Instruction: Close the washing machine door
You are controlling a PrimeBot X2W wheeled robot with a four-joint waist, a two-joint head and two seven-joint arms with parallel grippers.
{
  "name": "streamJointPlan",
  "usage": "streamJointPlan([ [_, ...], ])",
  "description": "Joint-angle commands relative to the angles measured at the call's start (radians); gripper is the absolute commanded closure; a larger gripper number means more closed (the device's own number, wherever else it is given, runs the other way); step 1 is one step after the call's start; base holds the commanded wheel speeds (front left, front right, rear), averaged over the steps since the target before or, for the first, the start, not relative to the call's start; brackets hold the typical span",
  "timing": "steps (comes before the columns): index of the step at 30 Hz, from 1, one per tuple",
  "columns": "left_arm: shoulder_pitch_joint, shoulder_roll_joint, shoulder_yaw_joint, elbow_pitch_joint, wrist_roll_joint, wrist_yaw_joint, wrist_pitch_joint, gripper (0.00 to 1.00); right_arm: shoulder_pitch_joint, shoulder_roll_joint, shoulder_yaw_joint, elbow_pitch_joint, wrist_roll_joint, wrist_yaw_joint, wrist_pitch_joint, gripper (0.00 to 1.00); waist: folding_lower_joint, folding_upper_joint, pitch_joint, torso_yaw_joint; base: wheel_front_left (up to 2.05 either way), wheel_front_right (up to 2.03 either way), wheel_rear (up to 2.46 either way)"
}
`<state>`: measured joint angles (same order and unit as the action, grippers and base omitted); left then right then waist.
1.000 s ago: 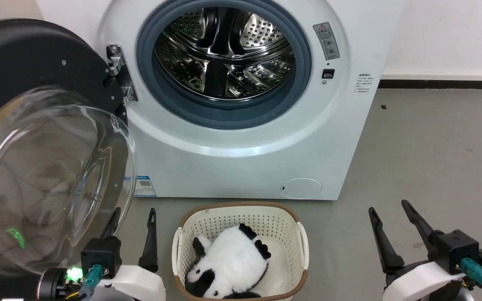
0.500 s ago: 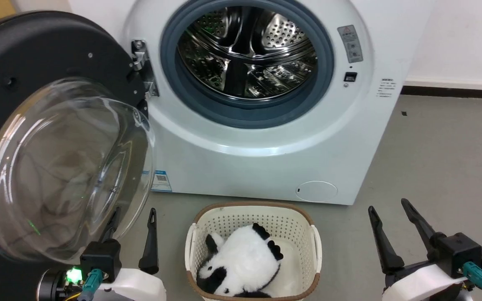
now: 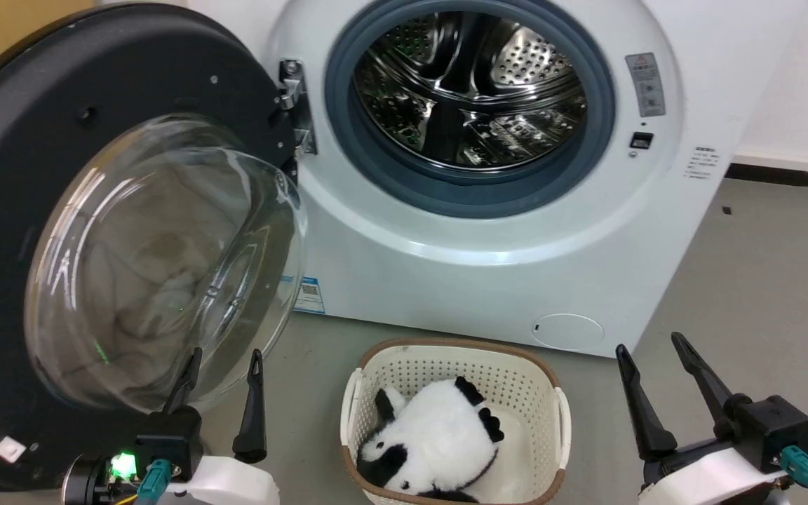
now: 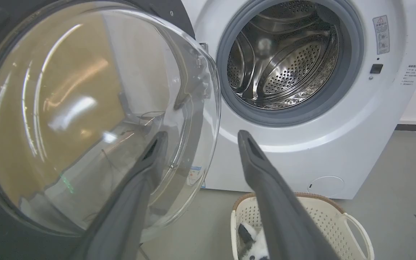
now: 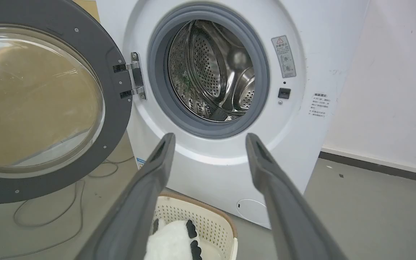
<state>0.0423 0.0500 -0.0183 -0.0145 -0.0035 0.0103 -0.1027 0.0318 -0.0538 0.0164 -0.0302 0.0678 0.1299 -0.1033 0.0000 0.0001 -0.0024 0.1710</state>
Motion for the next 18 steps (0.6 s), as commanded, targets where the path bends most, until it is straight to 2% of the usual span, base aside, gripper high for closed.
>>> streamJointPlan([
  [1,0.014,0.000,-0.001,-0.007,-0.006,0.005,-0.011,0.00,0.013,0.002,0.004,-0.009,0.009,0.000,-0.010,0.00,0.0000,-0.0001,-0.001,0.015,0.00,0.00,0.00],
  [18,0.031,0.001,-0.002,-0.017,-0.005,0.005,-0.044,0.00,0.019,0.002,0.028,-0.015,0.024,0.000,-0.044,0.00,0.0000,-0.0001,-0.006,0.113,0.00,0.00,0.00],
])
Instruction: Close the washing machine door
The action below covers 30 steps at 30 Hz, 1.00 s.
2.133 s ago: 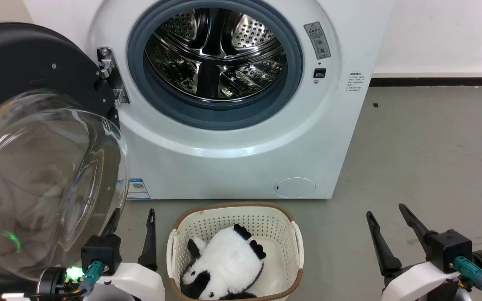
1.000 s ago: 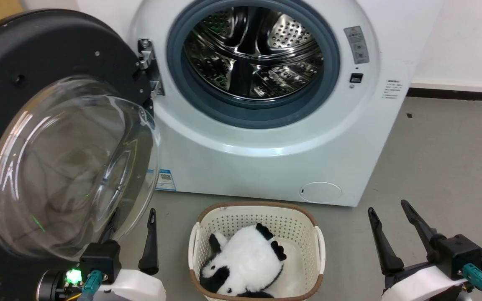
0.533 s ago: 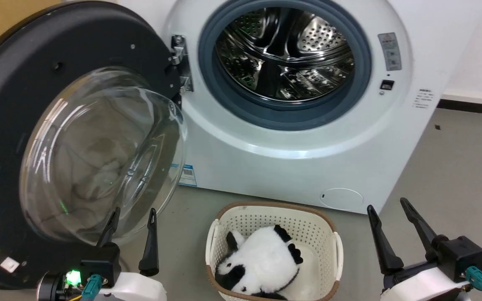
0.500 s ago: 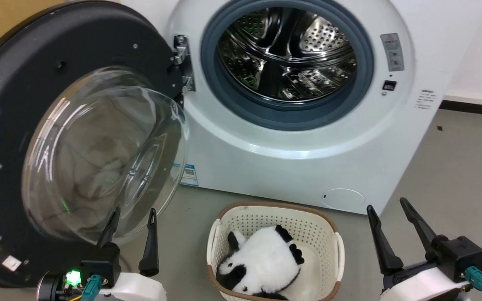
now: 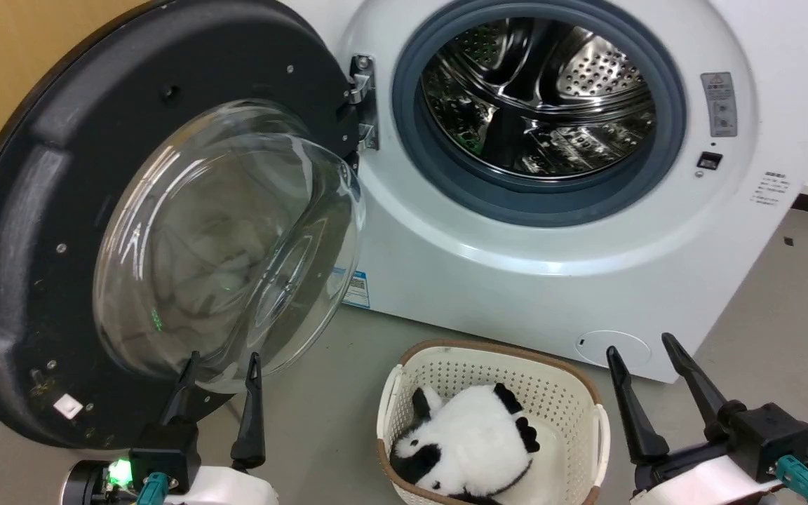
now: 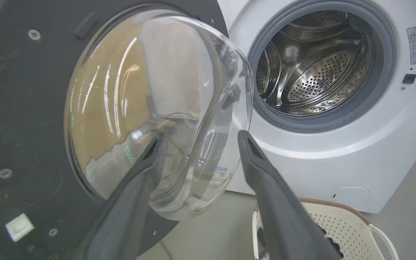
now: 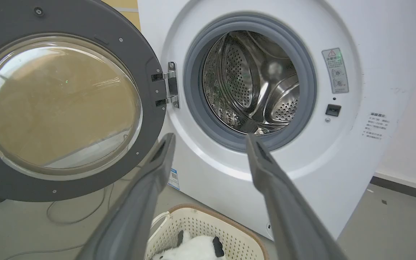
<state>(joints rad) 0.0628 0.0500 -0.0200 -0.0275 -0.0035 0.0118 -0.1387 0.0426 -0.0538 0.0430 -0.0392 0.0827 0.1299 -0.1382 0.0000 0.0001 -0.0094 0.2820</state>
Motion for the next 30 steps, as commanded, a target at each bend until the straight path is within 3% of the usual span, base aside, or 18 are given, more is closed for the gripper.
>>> streamJointPlan([
  [1,0.012,0.001,0.000,-0.007,-0.006,0.004,-0.010,0.00,0.007,0.001,0.005,-0.005,0.010,0.000,-0.011,0.00,0.0000,-0.0001,0.002,0.007,0.00,0.00,0.00],
  [30,0.050,0.000,0.021,-0.062,-0.020,0.042,-0.071,0.00,-0.044,-0.023,0.094,0.022,0.062,0.001,-0.071,0.00,0.0000,-0.0001,0.025,0.142,0.00,0.00,0.00],
])
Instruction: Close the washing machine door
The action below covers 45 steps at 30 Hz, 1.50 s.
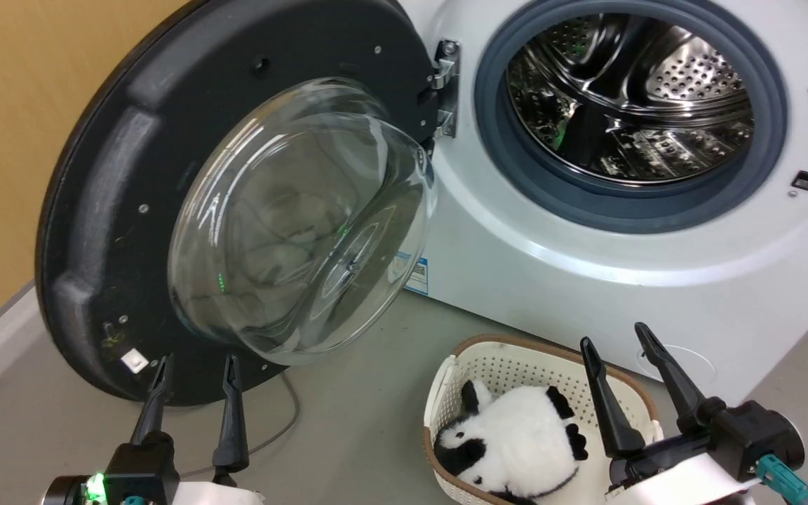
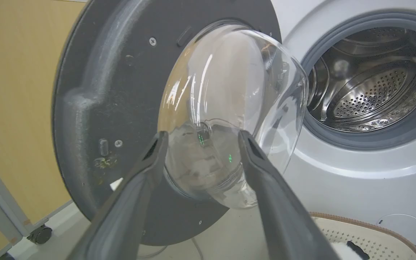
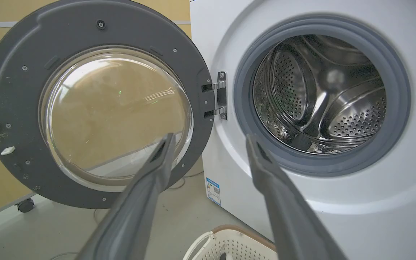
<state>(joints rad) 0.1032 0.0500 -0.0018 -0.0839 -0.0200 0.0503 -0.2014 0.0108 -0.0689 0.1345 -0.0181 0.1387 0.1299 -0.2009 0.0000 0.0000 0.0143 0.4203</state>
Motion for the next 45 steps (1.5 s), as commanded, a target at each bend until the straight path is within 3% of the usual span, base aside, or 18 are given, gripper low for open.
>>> streamJointPlan([
  [1,0.011,0.000,0.004,-0.007,-0.005,0.004,-0.010,0.00,-0.013,-0.008,0.005,0.001,0.008,0.001,-0.011,0.00,0.0000,0.0000,0.001,0.008,0.00,0.00,0.00],
  [25,0.044,0.000,0.019,-0.051,-0.019,0.036,-0.060,0.00,-0.031,-0.026,0.051,0.004,0.052,0.001,-0.061,0.00,0.0000,0.0000,0.014,0.115,0.00,0.00,0.00],
  [36,0.048,0.000,0.012,-0.059,-0.021,0.036,-0.060,0.00,-0.024,-0.024,0.047,0.002,0.046,0.001,-0.061,0.00,0.0000,0.0000,0.016,0.116,0.00,0.00,0.00],
  [37,0.047,0.000,0.011,-0.062,-0.034,0.028,-0.060,1.00,-0.023,-0.023,0.046,0.002,0.044,0.001,-0.061,0.00,0.0000,0.0000,0.017,0.117,0.00,0.00,0.00],
  [41,0.031,0.000,0.050,-0.091,-0.131,0.042,-0.060,1.00,-0.022,-0.024,0.040,0.002,0.041,0.001,-0.061,0.00,0.0000,0.0000,0.018,0.118,0.00,0.00,0.00],
  [45,-0.014,0.000,0.131,-0.149,-0.167,0.002,-0.060,1.00,-0.023,-0.026,0.034,-0.005,0.029,0.001,-0.061,0.00,0.0000,0.0000,0.033,0.118,0.00,0.00,0.00],
])
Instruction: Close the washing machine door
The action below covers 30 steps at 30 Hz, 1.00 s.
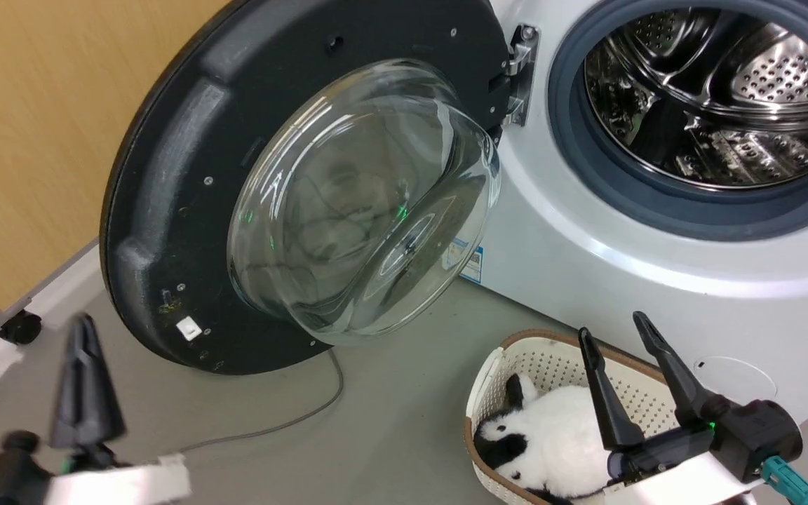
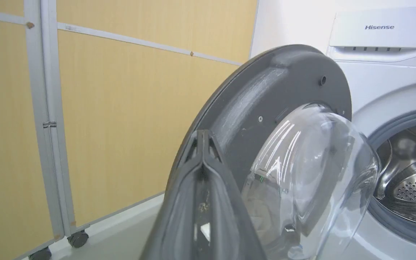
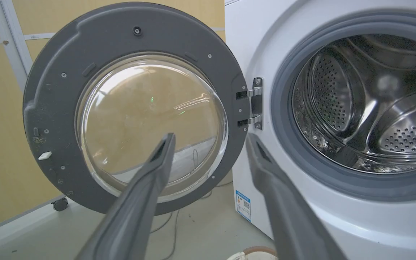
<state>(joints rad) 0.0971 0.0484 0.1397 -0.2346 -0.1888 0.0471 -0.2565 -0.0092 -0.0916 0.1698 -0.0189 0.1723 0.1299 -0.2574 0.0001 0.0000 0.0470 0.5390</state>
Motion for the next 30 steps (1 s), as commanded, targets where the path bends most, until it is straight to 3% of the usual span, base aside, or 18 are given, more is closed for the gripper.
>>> streamJointPlan([
  [1,-0.022,0.002,0.012,-0.008,-0.004,-0.011,-0.005,1.00,-0.001,-0.006,0.001,-0.007,-0.007,0.001,-0.004,0.00,-0.0001,0.0000,0.003,-0.001,0.00,0.00,0.00],
  [5,-0.103,0.038,0.097,0.012,-0.034,-0.115,-0.005,1.00,0.009,-0.017,-0.004,-0.010,-0.014,0.001,-0.004,0.00,-0.0001,0.0000,0.024,-0.006,0.00,0.00,0.00],
  [6,-0.196,0.113,0.132,0.081,-0.065,-0.154,-0.005,1.00,0.014,-0.028,-0.012,-0.019,-0.020,0.001,-0.004,0.00,-0.0001,0.0000,0.038,-0.007,0.00,0.00,0.00],
  [7,-0.225,0.140,0.141,0.133,-0.090,-0.161,-0.002,1.00,0.017,-0.030,-0.017,-0.022,-0.022,0.001,-0.004,0.00,-0.0001,0.0000,0.041,-0.008,0.00,0.00,0.00],
  [12,-0.401,0.284,0.204,0.375,-0.252,-0.173,0.085,1.00,0.021,-0.030,-0.019,-0.033,-0.032,0.001,-0.004,0.00,-0.0001,0.0000,0.060,-0.038,0.00,0.00,0.00],
  [16,-0.519,0.350,0.268,0.569,-0.426,-0.176,0.214,1.00,0.011,-0.028,-0.010,-0.036,-0.035,0.001,-0.004,0.00,-0.0001,0.0000,0.076,-0.068,0.00,0.00,0.00],
  [20,-0.629,0.373,0.345,0.768,-0.616,-0.176,0.364,1.00,0.006,-0.029,-0.005,-0.039,-0.035,0.001,-0.004,0.00,-0.0001,0.0000,0.093,-0.088,0.00,0.00,0.00],
  [24,-0.708,0.379,0.423,0.939,-0.805,-0.157,0.578,1.00,0.006,-0.033,0.000,-0.035,-0.035,0.001,-0.004,0.00,-0.0001,0.0000,0.097,-0.107,0.00,0.00,0.00],
  [30,-0.757,0.386,0.463,1.036,-0.940,-0.157,0.775,1.00,0.001,-0.034,0.001,-0.037,-0.036,0.001,-0.004,0.00,-0.0001,0.0000,0.105,-0.121,0.00,0.00,0.00],
])
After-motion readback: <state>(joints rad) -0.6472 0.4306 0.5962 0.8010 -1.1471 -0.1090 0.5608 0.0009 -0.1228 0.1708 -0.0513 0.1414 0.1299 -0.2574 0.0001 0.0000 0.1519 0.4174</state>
